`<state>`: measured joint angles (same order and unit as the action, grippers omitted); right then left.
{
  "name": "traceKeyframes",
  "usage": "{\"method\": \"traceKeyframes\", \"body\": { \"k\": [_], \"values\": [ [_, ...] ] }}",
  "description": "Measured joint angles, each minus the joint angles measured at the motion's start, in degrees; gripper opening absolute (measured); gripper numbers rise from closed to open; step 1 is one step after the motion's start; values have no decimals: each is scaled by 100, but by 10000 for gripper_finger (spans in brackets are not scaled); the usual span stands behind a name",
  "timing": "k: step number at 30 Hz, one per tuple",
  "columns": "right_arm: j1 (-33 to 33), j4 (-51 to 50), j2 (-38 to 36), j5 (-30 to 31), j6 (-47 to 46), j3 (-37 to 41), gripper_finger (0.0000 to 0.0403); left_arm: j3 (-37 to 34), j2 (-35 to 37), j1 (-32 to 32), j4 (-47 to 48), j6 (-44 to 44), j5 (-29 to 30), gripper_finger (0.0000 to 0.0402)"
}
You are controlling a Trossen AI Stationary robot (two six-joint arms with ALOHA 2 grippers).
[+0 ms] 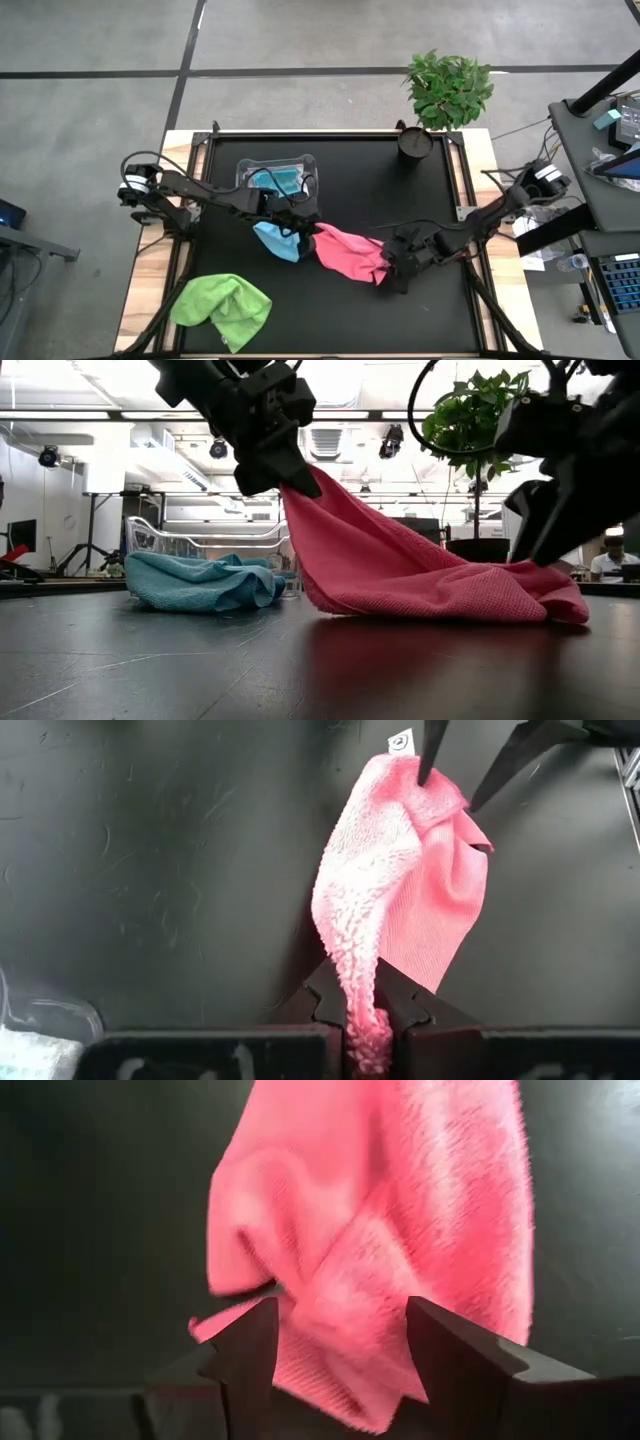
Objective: Fold microfiber towels
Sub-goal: Fold the pink microfiber cloth
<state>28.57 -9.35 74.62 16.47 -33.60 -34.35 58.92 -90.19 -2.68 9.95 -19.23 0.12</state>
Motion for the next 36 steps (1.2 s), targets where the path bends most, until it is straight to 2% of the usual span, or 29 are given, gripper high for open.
{"method": "traceKeyframes", "body": {
  "k": [7, 17, 29, 36],
  "values": [
    [95, 75, 387, 474, -134, 0, 200, -5, 0, 3, 3, -1, 22, 0],
    [93, 109, 313, 570, -182, -2, 153, -5, 0, 7, 2, 3, 20, 0],
    [78, 130, 261, 610, -142, -87, 170, -5, 0, 7, -2, 5, 20, 0],
    [49, 112, 261, 766, -108, -87, 165, -5, 0, 7, -4, 5, 18, 0]
  ]
}}
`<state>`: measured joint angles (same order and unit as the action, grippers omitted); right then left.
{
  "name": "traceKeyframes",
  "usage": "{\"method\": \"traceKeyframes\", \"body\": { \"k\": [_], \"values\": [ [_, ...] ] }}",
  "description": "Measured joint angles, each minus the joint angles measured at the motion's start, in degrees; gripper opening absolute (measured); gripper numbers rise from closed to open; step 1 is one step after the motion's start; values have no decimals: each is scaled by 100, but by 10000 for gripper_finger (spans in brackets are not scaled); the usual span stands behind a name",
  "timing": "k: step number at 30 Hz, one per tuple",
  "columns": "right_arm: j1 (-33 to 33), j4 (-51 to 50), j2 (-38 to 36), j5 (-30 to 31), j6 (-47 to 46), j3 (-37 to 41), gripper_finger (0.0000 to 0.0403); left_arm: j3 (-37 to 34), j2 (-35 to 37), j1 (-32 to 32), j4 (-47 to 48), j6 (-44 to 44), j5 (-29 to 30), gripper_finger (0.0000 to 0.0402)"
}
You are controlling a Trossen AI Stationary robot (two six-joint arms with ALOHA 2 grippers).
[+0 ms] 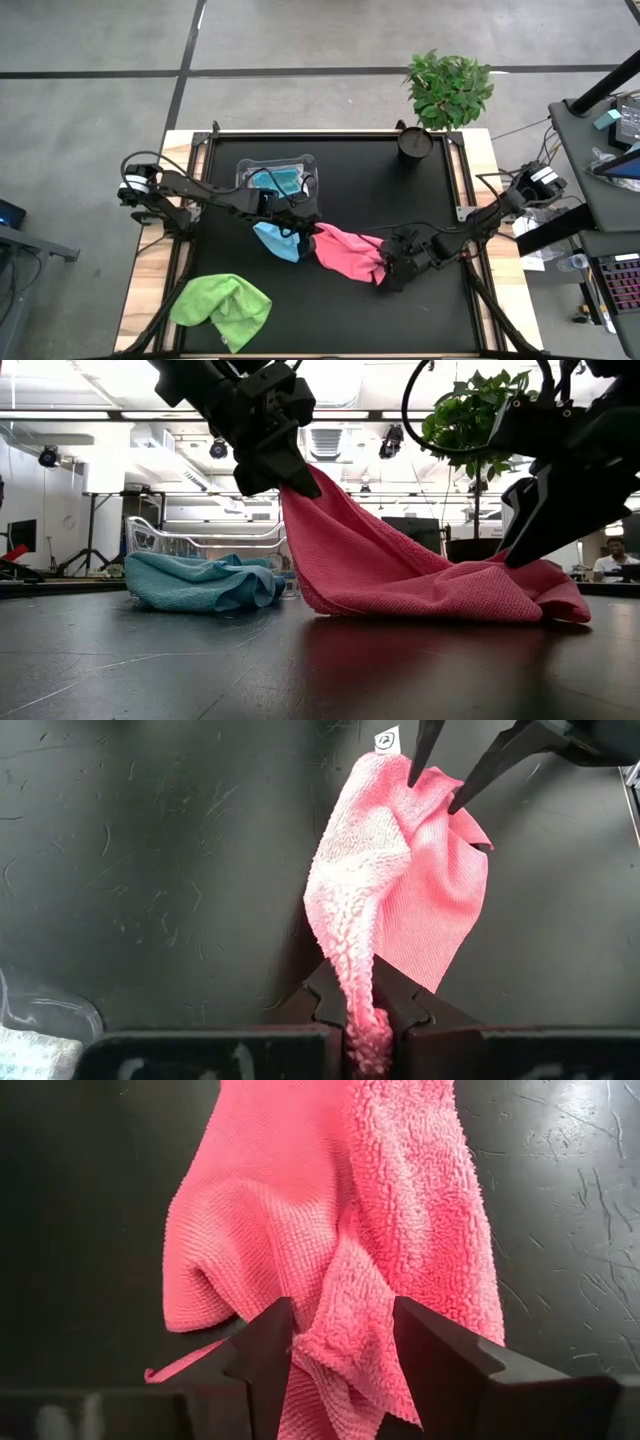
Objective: Fold microfiber towels
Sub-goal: Fold the pink microfiber cloth
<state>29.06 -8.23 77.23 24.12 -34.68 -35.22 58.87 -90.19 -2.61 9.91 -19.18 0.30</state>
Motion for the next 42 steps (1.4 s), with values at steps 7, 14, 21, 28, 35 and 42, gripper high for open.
{"method": "traceKeyframes", "body": {
  "k": [7, 14, 21, 28, 35, 42],
  "values": [
    [-60, 1, 0, 8, 13, 0, 120, 0, 0, 0, -1, 2, -1, 0],
    [-59, 2, 0, 2, -4, 0, 68, -9, 0, 0, -2, 2, -1, 0],
    [-59, 2, -2, -1, -50, 0, 90, -9, 0, 0, -2, 2, -1, 0],
    [-59, 0, -78, 2, -23, -2, 129, -11, 0, 0, -2, 4, -3, 0],
    [-59, -21, -144, 15, 85, -1, 144, -16, 0, 0, -20, 3, -3, 0],
    [-59, -50, -144, 29, 106, -1, 102, -20, 0, 0, -41, 2, -3, 0]
  ]
}}
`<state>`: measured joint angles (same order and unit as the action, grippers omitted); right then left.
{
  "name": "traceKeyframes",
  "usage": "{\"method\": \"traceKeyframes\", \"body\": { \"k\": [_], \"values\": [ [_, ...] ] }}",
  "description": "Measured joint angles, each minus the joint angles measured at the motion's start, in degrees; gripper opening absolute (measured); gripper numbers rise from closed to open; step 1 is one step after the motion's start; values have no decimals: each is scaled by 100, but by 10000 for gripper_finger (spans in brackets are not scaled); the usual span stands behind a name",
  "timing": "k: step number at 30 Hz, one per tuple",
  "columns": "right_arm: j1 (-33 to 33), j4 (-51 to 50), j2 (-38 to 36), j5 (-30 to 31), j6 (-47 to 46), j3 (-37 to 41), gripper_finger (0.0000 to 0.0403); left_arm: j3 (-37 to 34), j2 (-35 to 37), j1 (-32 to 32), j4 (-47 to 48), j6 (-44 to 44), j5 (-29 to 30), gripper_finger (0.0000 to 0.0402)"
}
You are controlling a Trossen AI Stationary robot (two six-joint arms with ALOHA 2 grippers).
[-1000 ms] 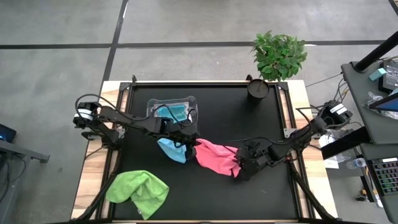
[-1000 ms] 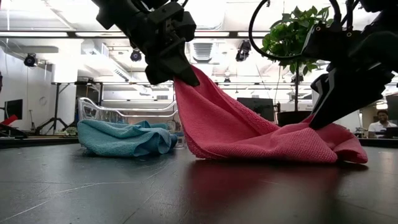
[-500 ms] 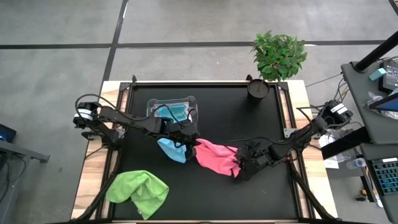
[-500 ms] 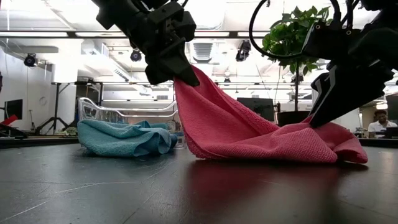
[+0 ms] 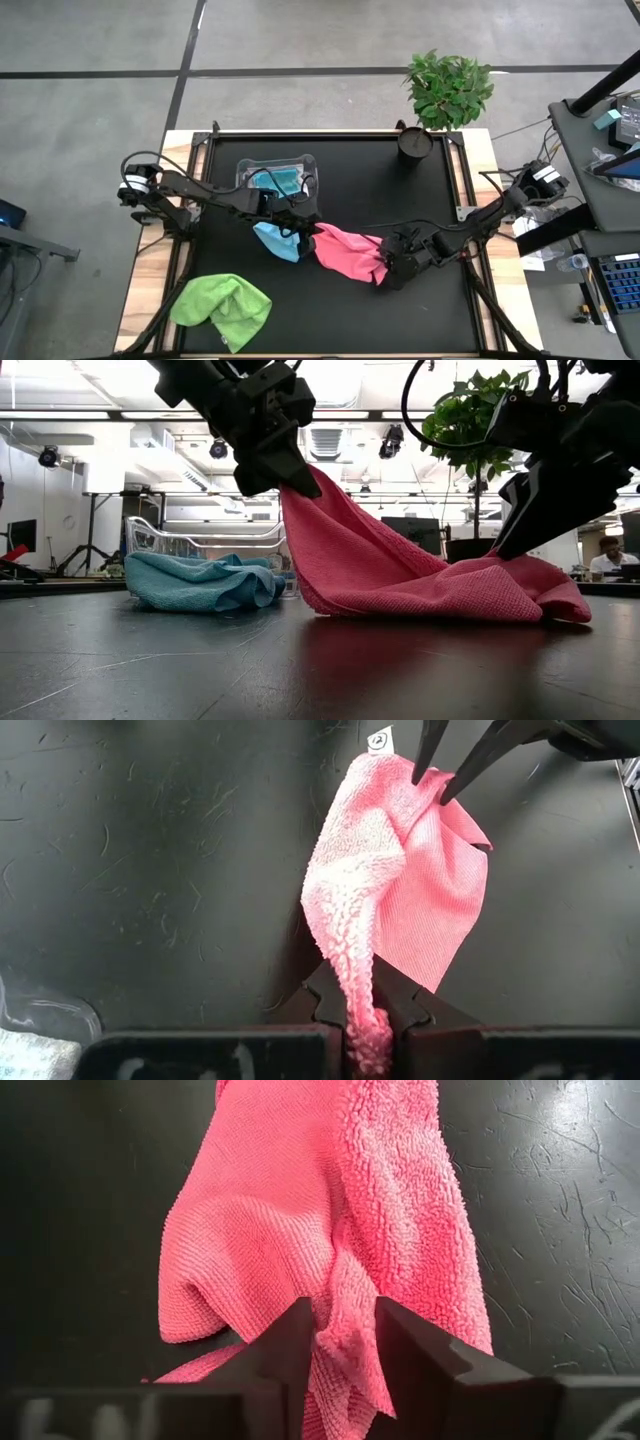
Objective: Fold microfiber towels
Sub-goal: Fold the pink microfiber cloth
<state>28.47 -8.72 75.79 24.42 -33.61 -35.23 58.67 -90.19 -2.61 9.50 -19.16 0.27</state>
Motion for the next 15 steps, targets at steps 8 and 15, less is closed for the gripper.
{"method": "traceKeyframes", "body": {
  "k": [8, 15],
  "values": [
    [0, 1, -5, -31, 51, -1, 16, 0, 0, 0, 2, 2, 0, 0],
    [0, 3, -189, -39, 44, -1, 9, -2, 0, 0, 2, 0, 0, 0]
  ]
}}
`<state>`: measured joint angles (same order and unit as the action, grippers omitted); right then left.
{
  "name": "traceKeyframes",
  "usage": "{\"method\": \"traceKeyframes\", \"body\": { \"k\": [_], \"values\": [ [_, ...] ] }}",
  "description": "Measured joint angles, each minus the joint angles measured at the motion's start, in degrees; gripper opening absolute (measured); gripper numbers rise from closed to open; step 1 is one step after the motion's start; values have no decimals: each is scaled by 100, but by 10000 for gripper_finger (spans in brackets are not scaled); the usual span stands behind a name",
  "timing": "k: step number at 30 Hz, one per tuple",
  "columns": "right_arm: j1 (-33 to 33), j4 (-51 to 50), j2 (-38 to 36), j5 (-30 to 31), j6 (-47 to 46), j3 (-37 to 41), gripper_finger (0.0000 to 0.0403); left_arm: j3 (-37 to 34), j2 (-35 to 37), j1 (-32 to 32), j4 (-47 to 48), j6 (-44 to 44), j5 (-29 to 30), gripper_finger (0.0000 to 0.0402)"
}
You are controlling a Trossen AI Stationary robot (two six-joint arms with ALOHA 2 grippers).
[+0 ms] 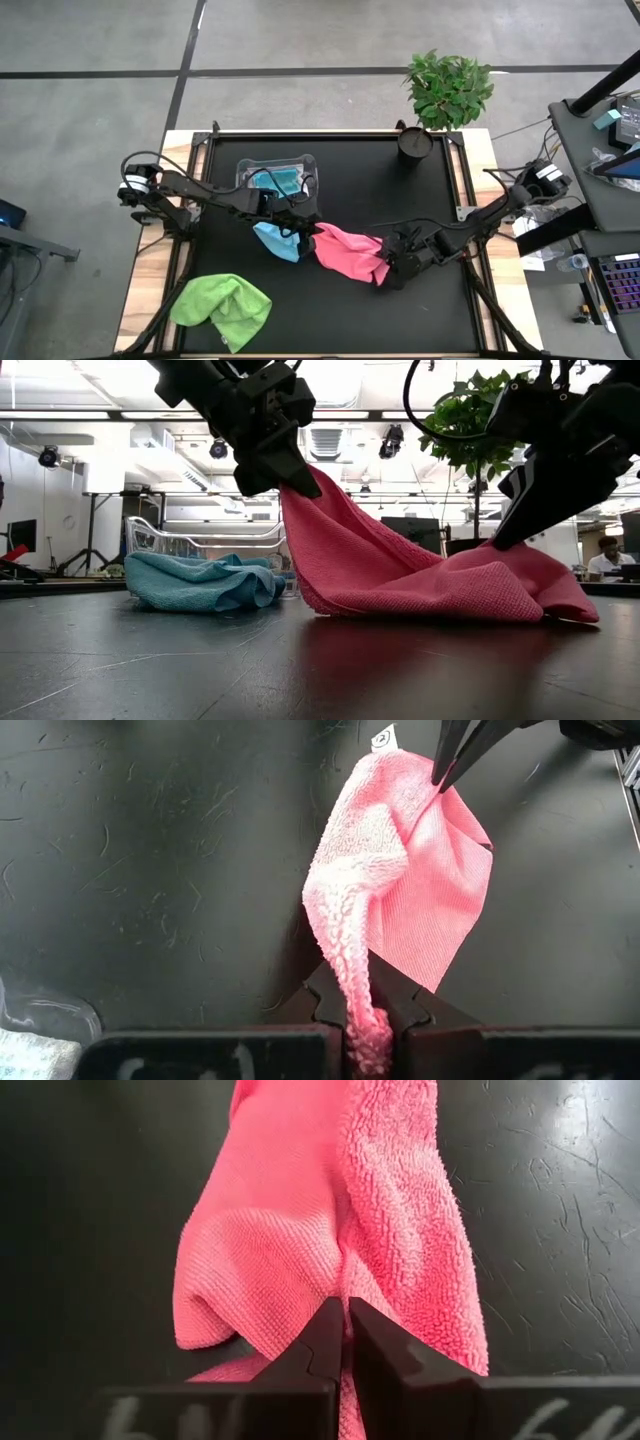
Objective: Fold microfiber towels
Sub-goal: Fold the pink microfiber cloth
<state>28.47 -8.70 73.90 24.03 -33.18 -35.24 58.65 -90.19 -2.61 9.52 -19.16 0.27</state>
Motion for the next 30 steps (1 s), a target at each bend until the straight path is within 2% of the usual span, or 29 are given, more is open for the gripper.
{"method": "traceKeyframes", "body": {
  "k": [9, 19, 23, 26, 30],
  "values": [
    [0, 9, -6, 7, -64, 0, 14, 0, 0, 0, 0, 2, -1, 0],
    [0, 23, -4, 157, -47, -1, 72, 0, 0, 0, 0, 2, -2, 0],
    [0, 4, -2, 120, -9, 1, 83, -2, 0, 0, 0, 0, -2, 0],
    [0, -4, 3, 114, 3, 4, 73, -2, 0, 0, 0, 1, -2, 0],
    [0, -9, 3, 135, 77, 17, 23, -2, 0, 0, 1, 2, -2, 0]
  ]
}}
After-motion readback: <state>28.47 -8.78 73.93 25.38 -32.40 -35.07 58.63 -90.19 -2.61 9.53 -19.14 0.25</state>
